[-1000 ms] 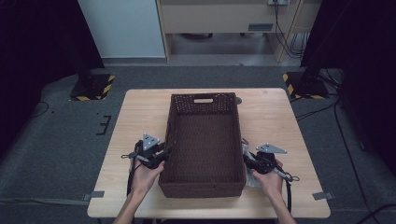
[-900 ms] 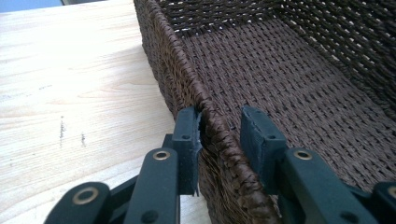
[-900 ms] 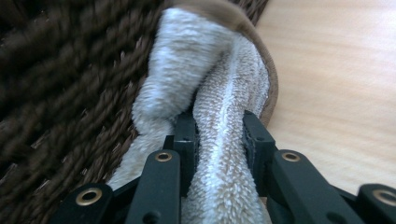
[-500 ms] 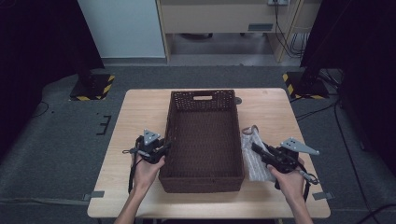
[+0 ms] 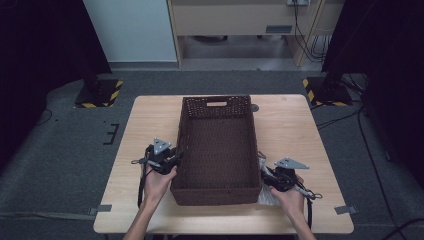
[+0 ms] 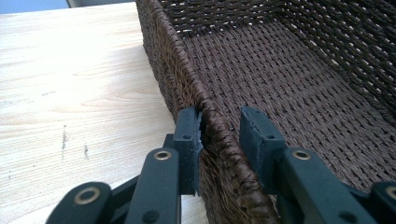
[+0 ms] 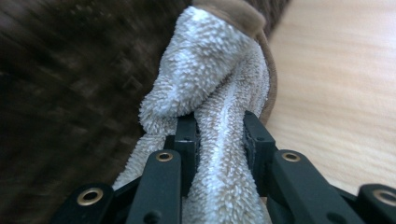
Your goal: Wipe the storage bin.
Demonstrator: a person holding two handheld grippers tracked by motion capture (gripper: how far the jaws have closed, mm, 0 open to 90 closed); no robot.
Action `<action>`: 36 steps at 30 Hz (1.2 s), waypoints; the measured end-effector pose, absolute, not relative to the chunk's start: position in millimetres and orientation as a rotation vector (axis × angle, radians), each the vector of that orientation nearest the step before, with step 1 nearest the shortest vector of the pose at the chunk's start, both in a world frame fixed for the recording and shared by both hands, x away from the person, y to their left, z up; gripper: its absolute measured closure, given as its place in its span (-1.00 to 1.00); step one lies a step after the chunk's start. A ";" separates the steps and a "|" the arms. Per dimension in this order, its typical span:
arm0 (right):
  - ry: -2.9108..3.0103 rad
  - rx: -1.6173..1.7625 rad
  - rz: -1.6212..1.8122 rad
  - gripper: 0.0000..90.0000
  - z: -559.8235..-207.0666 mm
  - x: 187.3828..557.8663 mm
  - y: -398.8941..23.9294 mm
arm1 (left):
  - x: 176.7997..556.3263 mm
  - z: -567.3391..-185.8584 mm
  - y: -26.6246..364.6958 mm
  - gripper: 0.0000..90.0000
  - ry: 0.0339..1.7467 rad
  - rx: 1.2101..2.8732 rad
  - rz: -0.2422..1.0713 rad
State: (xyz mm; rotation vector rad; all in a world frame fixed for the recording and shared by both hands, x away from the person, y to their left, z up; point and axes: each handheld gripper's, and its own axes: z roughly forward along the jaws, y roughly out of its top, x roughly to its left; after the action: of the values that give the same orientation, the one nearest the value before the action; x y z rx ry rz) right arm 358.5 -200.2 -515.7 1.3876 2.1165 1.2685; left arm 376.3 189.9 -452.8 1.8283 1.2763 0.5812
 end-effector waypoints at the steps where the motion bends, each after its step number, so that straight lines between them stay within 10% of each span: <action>1: 2.124 1.391 1.233 0.61 -520.5 360.3 -199.8 | 377.0 -452.9 190.6 0.51 1.276 1.830 0.579; 19: 1.909 1.275 1.608 0.60 -441.4 326.8 -230.7 | 380.1 -454.9 193.8 0.48 1.265 1.812 0.560; 36: 2.104 1.390 1.364 0.62 -505.8 342.3 -196.7 | 384.9 -454.1 195.7 0.51 1.274 1.823 0.584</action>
State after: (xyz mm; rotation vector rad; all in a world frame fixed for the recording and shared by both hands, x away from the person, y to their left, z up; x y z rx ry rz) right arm 342.3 -196.7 -505.8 1.3896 2.1038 1.3639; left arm 384.9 195.7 -454.1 1.8226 1.2744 0.5841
